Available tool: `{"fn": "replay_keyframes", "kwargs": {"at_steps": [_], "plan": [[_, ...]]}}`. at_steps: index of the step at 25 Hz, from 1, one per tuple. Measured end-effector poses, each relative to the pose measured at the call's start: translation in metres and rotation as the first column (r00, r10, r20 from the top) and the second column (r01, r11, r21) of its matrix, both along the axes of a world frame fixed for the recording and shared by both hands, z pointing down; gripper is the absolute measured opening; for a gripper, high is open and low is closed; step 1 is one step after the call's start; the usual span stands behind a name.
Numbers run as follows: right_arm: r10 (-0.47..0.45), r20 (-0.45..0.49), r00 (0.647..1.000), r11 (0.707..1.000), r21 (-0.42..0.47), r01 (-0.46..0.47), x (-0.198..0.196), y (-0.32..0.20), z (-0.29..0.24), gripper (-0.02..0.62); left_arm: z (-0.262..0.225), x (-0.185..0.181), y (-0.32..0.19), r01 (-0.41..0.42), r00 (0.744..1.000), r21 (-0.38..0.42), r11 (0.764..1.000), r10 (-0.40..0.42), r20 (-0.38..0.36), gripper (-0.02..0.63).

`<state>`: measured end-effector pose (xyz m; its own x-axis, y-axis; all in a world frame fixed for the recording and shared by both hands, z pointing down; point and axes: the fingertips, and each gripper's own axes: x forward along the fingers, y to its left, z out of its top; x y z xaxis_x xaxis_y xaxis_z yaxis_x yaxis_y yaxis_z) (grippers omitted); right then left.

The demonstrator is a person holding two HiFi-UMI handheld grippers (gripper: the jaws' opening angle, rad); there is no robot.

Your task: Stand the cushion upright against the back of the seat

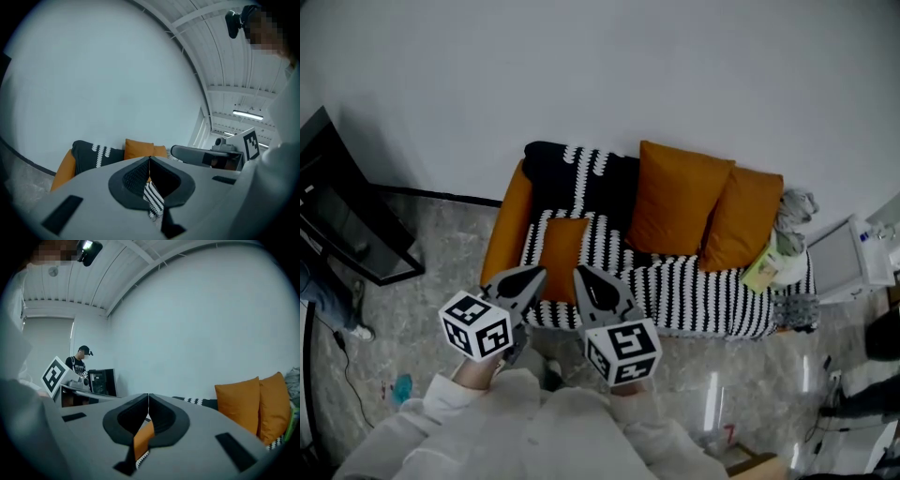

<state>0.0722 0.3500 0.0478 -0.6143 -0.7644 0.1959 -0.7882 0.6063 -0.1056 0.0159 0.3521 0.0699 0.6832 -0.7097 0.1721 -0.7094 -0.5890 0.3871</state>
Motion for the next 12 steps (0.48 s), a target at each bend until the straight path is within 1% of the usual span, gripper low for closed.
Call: {"fn": "replay_keyframes", "kwargs": {"at_steps": [6, 12], "plan": [[-0.004, 0.010, 1.000, 0.999, -0.041, 0.004, -0.002, -0.015, 0.014, 0.012, 0.010, 0.000, -0.016, -0.009, 1.000, -0.031, 0.999, 0.009, 0.005, 0.008], [0.016, -0.009, 1.000, 0.998, -0.059, -0.017, -0.002, -0.045, 0.022, 0.012, 0.019, -0.001, -0.050, -0.026, 1.000, -0.051, 0.998, 0.026, -0.006, 0.008]]}}
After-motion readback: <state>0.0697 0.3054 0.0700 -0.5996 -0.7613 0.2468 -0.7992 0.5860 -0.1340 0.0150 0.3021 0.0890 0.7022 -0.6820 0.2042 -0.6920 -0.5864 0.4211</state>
